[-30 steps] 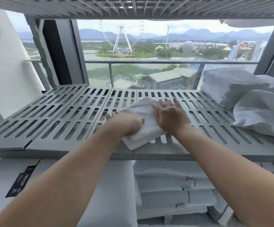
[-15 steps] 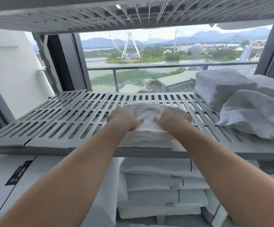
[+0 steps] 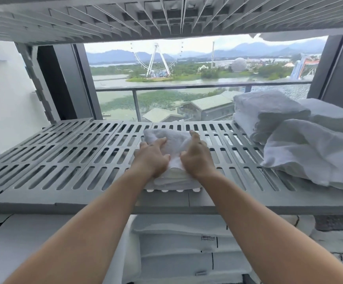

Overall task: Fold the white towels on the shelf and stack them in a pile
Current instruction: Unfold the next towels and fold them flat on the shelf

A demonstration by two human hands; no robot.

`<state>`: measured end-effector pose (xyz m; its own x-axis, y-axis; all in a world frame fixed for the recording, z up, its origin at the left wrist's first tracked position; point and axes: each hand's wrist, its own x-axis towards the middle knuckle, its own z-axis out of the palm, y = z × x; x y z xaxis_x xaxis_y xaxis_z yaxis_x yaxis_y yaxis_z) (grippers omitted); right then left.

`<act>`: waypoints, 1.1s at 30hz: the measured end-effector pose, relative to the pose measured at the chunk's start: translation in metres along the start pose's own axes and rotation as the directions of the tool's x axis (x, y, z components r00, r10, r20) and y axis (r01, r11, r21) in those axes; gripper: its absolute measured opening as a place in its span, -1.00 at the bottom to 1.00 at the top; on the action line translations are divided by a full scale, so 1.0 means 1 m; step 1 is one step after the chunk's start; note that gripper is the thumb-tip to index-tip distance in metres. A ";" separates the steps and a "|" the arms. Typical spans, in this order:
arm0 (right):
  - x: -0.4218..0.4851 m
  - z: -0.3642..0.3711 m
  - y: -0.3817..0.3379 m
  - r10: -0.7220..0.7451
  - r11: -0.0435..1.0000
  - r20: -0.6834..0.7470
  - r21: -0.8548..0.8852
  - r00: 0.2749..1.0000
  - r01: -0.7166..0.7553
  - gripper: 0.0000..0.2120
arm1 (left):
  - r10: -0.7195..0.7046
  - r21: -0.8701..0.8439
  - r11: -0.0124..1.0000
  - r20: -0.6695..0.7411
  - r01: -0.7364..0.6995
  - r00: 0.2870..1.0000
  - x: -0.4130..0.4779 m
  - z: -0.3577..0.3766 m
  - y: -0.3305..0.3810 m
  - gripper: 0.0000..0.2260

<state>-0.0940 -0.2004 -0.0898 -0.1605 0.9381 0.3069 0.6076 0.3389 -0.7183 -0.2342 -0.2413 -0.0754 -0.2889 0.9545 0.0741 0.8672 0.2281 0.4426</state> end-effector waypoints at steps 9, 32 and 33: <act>0.053 -0.057 -0.001 -0.162 0.986 -0.322 -0.098 0.933 0.137 -0.45 | 0.269 -0.159 0.932 -0.297 -0.326 0.916 0.047 -0.018 0.060 -0.39; 0.212 -0.326 0.163 -0.165 0.977 -0.434 -0.192 0.886 0.088 -0.49 | 0.406 -0.199 0.845 -0.364 -0.496 0.838 0.168 0.059 0.373 -0.48; 0.217 -0.329 0.169 -0.169 0.978 -0.428 -0.184 0.888 0.098 -0.50 | 0.400 -0.188 0.854 -0.356 -0.484 0.844 0.173 0.063 0.379 -0.48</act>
<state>0.2301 0.0372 0.0606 0.0876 0.7451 0.6612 0.7215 0.4102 -0.5578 0.0698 0.0220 0.0486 -0.0417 0.8288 0.5580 0.8045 -0.3033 0.5107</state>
